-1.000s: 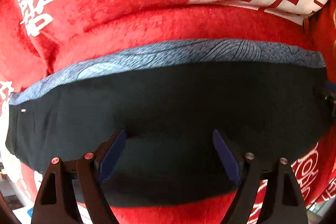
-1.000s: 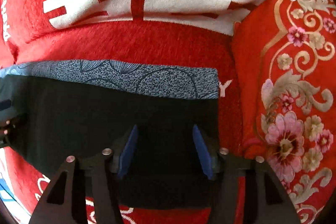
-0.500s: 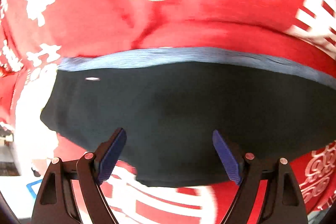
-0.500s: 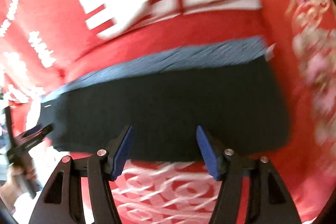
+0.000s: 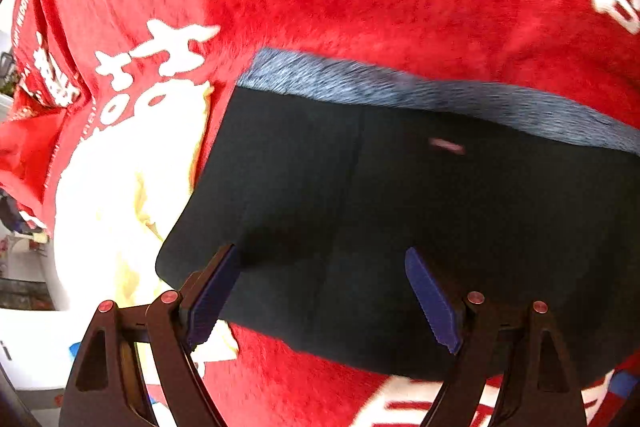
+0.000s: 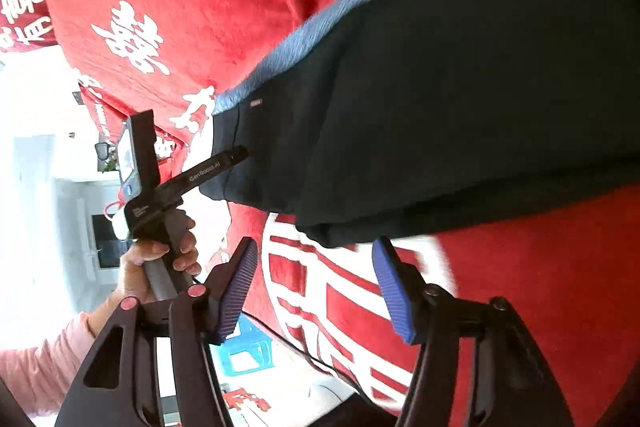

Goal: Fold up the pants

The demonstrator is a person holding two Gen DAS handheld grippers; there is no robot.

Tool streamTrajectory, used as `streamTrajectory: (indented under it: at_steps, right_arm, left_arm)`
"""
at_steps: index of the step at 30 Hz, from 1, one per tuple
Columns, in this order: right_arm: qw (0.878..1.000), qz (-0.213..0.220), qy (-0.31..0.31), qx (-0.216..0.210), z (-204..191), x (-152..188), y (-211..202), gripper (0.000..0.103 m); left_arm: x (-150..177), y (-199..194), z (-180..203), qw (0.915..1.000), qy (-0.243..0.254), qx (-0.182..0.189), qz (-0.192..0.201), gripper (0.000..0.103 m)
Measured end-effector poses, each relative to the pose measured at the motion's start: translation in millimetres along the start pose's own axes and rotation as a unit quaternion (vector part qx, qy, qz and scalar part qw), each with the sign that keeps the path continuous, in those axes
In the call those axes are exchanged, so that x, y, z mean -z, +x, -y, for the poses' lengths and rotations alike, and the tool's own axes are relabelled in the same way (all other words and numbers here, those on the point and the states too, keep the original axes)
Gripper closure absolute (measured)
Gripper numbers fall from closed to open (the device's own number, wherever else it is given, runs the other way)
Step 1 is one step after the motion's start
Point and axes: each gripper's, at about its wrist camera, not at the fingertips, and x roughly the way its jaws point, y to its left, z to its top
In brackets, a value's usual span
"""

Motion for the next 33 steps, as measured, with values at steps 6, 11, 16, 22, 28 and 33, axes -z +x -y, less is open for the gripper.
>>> streamTrajectory:
  at_steps: [6,11,16,22,28,33]
  right_arm:
    - [0.999,0.016,0.034,0.005,4.8,4.8,22.5,0.046]
    - [0.996,0.041,0.082,-0.009,13.2,-6.4,27.1,0.048]
    - [0.995,0.046,0.08,0.033,3.7,-16.8,15.3,0.092]
    - [0.993,0.037,0.065,0.094,14.2,13.8,20.1,0.094]
    - [0.993,0.026,0.048,0.104,9.3,19.7,14.3,0.087]
    - [0.989,0.005,0.01,0.151,-6.0,19.0,-10.1,0.078]
  left_arm:
    - [0.0,6.7,-3.0,0.999,0.026,0.02,0.03,0.014]
    - [-0.5,9.3,-4.5,0.9985,0.014,0.048,0.023,0.01]
    - [-1.1,10.0,-10.2,0.9965,0.048,0.064,0.026,0.01]
    - [9.4,15.2,-13.2,0.9929,0.082,0.07,0.049,0.003]
    - [7.7,15.5,-15.9,0.9929,0.087,0.069,0.041,0.003]
    - [2.0,2.4,-12.8,0.9938,0.087,0.058,0.037,0.003]
